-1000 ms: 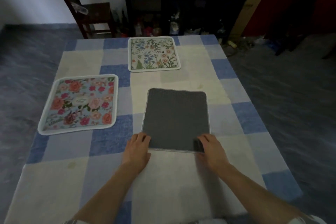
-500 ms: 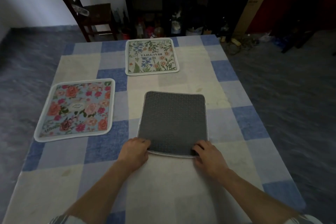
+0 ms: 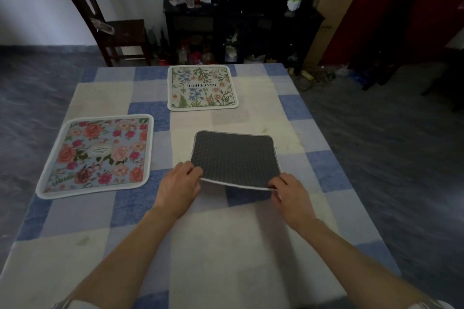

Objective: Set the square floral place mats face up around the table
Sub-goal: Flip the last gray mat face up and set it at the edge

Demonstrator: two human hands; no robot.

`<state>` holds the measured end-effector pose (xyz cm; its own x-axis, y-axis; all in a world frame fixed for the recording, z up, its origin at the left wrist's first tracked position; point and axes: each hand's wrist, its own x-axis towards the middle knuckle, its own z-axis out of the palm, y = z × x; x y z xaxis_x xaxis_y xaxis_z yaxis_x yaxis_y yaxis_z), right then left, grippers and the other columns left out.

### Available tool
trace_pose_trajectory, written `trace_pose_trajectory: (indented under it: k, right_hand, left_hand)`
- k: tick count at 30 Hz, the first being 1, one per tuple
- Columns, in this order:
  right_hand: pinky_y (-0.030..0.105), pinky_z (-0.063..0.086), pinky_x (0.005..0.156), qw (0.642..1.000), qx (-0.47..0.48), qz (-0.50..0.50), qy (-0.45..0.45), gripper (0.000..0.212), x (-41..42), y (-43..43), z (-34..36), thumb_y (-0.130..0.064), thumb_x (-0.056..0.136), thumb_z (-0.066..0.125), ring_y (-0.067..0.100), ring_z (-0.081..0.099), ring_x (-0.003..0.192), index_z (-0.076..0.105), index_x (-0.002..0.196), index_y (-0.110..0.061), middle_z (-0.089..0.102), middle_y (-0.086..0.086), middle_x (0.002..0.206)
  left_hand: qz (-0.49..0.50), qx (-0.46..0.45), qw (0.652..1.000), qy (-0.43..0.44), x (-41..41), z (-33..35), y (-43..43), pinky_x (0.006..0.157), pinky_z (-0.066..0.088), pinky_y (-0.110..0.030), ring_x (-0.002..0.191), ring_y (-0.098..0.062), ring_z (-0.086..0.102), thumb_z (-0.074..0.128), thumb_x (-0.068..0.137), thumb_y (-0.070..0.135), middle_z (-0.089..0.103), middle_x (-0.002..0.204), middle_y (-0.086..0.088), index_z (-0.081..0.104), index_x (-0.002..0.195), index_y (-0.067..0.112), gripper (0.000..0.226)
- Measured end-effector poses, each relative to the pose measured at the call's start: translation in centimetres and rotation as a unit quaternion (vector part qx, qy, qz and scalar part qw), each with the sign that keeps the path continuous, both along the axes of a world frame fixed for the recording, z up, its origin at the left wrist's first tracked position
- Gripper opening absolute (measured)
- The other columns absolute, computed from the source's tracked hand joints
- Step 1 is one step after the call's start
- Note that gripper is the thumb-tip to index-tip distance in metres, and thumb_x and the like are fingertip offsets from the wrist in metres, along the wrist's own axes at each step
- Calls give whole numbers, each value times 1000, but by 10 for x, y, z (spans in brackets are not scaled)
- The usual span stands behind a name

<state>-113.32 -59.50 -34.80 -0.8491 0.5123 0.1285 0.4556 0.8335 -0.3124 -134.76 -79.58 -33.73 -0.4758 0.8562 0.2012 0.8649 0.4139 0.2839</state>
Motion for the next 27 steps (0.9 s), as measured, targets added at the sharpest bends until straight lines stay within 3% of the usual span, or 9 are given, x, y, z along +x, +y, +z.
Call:
trace_pose_trajectory:
  k: [6, 11, 17, 22, 27]
  right_hand:
    - [39, 51, 70, 996, 13, -15, 83, 13, 14, -15, 24, -3, 80, 67, 25, 56, 82, 62, 90, -11, 59, 7, 91]
    - [31, 45, 71, 985, 28, -9, 171, 8, 34, -24, 46, -6, 86, 61, 21, 53, 84, 61, 93, -10, 56, 5, 92]
    - [25, 44, 77, 969, 21, 3, 247, 8, 56, -26, 82, -14, 93, 53, 15, 49, 90, 58, 100, -14, 55, 3, 99]
    - [19, 41, 76, 951, 17, 26, 306, 8, 89, -31, 114, -10, 91, 58, 13, 50, 88, 59, 99, -11, 56, 1, 96]
    - [12, 38, 80, 931, -8, 53, 360, 7, 135, -49, 128, -8, 89, 61, 8, 49, 88, 62, 97, -8, 57, 1, 94]
  left_hand:
    - [10, 57, 998, -2, 9, 8, -12, 53, 41, -38, 72, -30, 53, 68, 75, 0, 56, 81, -12, 62, 82, 6, 11]
    - [21, 123, 992, -10, 24, 30, -24, 57, 46, -43, 76, -29, 52, 67, 77, 2, 55, 84, -10, 61, 85, 8, 12]
    - [33, 197, 979, 39, 54, 75, -36, 57, 45, -35, 79, -23, 51, 52, 86, 18, 55, 89, -5, 61, 92, 12, 13]
    - [80, 223, 968, 83, 103, 115, -53, 62, 37, -27, 82, -17, 49, 65, 81, 6, 55, 91, -2, 62, 93, 13, 14]
    - [131, 213, 964, 89, 168, 142, -77, 70, 32, -24, 83, -15, 46, 65, 80, 4, 56, 90, -3, 62, 92, 12, 15]
